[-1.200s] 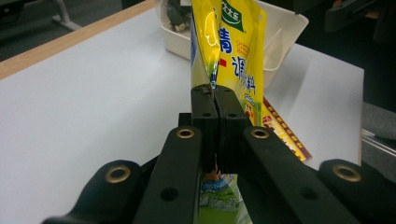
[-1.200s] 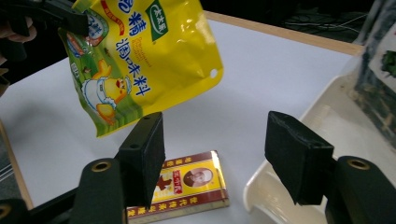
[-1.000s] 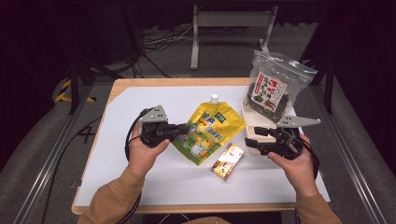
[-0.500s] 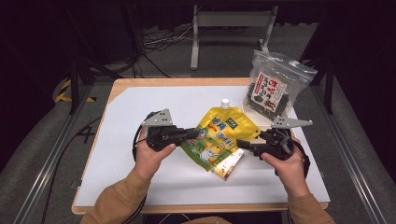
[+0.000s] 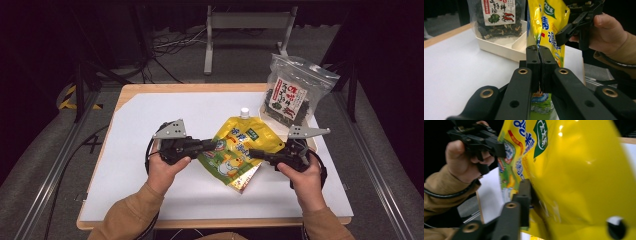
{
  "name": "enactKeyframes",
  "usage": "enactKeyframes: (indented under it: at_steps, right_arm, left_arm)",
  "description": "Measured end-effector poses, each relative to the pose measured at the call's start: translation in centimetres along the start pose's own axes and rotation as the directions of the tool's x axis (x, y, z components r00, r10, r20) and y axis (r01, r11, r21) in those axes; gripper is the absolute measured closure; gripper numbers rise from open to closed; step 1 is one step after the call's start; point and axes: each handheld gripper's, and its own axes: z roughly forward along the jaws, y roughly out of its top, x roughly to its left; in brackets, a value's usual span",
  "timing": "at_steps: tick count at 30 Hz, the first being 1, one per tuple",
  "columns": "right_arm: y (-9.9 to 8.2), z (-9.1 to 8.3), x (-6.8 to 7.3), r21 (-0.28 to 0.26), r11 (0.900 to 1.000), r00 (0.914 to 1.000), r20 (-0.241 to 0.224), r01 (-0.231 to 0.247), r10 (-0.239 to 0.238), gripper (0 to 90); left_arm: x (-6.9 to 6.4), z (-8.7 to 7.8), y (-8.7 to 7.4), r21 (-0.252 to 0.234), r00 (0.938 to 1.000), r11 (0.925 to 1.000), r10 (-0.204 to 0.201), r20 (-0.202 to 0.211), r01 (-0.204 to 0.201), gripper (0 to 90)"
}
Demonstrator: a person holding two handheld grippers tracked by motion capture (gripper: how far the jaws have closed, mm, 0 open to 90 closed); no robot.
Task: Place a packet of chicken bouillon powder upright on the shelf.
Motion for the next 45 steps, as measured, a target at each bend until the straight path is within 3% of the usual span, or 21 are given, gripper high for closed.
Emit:
enactKeyframes:
  at_steps: [2, 9, 12, 19, 20, 21, 22, 30, 34, 40, 45]
  right_arm:
    - [0.1, -0.1, 0.0, -0.001, 1.0000, 0.9999, -0.016, -0.002, 0.002, 82.6]
    - [0.9, -0.5, 0.8, 0.017, 0.9982, 0.9983, 0.008, 0.057, -0.057, 83.3]
    - [1.9, -0.9, 1.5, 0.038, 0.9933, 0.9935, 0.026, 0.109, -0.110, 83.7]
    - [3.4, -1.3, 2.1, 0.079, 0.9825, 0.9842, 0.041, 0.169, -0.172, 83.9]
    - [4.3, -1.5, 2.6, 0.100, 0.9737, 0.9762, 0.052, 0.204, -0.210, 83.9]
    - [4.3, -1.5, 2.6, 0.100, 0.9737, 0.9762, 0.052, 0.204, -0.210, 84.0]
    - [5.0, -1.7, 3.1, 0.125, 0.9641, 0.9682, 0.059, 0.234, -0.243, 83.9]
    - [7.6, -3.3, 4.1, 0.193, 0.9280, 0.9310, 0.121, 0.318, -0.345, 84.1]
    - [8.4, -4.3, 3.7, 0.218, 0.9195, 0.9179, 0.158, 0.327, -0.364, 84.1]
    - [8.9, -5.6, 3.0, 0.235, 0.9209, 0.9083, 0.212, 0.311, -0.361, 84.4]
    - [9.4, -7.0, 2.1, 0.257, 0.9169, 0.8941, 0.254, 0.306, -0.369, 84.4]
  left_arm:
    - [0.1, -0.1, 0.0, -0.007, 1.0000, 1.0000, 0.006, 0.002, -0.006, 87.9]
    - [0.1, -0.1, -0.1, -0.024, 1.0000, 0.9997, -0.001, 0.004, 0.001, 86.5]
    - [0.2, -0.2, 0.0, -0.036, 1.0000, 0.9994, -0.002, 0.006, 0.002, 84.7]
    - [0.2, -0.4, 0.2, -0.056, 0.9998, 0.9983, 0.014, -0.014, -0.015, 76.8]
    - [0.2, -0.4, 0.2, -0.056, 0.9998, 0.9983, 0.014, -0.014, -0.015, 76.8]
    - [0.3, -0.5, 0.2, -0.062, 0.9998, 0.9979, 0.015, -0.013, -0.016, 76.8]
    - [0.3, -0.6, 0.3, -0.065, 0.9998, 0.9978, 0.013, -0.013, -0.014, 73.7]
    - [0.7, -0.9, 0.2, -0.074, 0.9995, 0.9973, -0.004, -0.031, 0.002, 60.0]
    - [1.0, -1.0, 0.1, -0.068, 0.9989, 0.9977, -0.008, -0.046, 0.005, 54.9]
    - [1.2, -1.2, 0.1, -0.052, 0.9965, 0.9986, -0.012, -0.083, 0.008, 47.8]
    - [1.4, -1.3, 0.0, -0.046, 0.9950, 0.9988, -0.022, -0.097, 0.018, 46.4]
